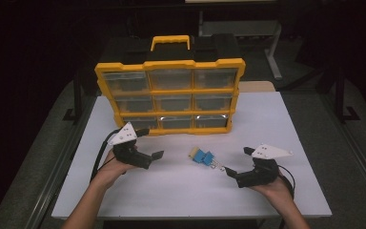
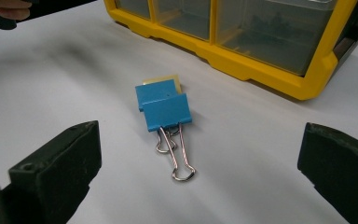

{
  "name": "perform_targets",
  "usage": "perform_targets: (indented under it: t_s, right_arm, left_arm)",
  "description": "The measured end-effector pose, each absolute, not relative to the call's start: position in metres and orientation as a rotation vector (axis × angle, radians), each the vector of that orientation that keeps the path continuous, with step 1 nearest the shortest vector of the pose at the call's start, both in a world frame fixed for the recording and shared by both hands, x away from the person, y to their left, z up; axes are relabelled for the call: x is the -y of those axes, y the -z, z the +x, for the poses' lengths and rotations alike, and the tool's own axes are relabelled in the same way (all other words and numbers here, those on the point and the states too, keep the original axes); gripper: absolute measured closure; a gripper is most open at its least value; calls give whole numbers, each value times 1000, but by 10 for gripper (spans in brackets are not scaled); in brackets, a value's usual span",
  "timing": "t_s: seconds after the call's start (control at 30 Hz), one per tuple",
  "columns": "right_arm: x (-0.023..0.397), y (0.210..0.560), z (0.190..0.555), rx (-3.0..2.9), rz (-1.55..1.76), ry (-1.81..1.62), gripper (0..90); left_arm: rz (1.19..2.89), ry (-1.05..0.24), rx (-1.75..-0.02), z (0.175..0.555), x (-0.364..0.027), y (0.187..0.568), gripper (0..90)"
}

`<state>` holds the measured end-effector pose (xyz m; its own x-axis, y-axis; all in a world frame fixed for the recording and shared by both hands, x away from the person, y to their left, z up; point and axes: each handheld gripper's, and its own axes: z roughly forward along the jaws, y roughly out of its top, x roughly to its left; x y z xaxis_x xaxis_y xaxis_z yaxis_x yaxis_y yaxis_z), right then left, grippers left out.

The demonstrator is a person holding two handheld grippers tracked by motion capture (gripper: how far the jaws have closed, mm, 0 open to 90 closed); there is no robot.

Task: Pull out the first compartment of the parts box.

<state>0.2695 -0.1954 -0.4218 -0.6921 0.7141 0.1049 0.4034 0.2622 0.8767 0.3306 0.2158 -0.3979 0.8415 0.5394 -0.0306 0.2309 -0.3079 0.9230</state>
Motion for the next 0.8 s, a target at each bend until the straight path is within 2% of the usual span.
perform_targets:
  t_s: [0.8]
  right_arm:
    - [195,422,269,-2227,1021,-1399,0]
  left_arm:
    - [1867,-328,-582,342,-203,401,0]
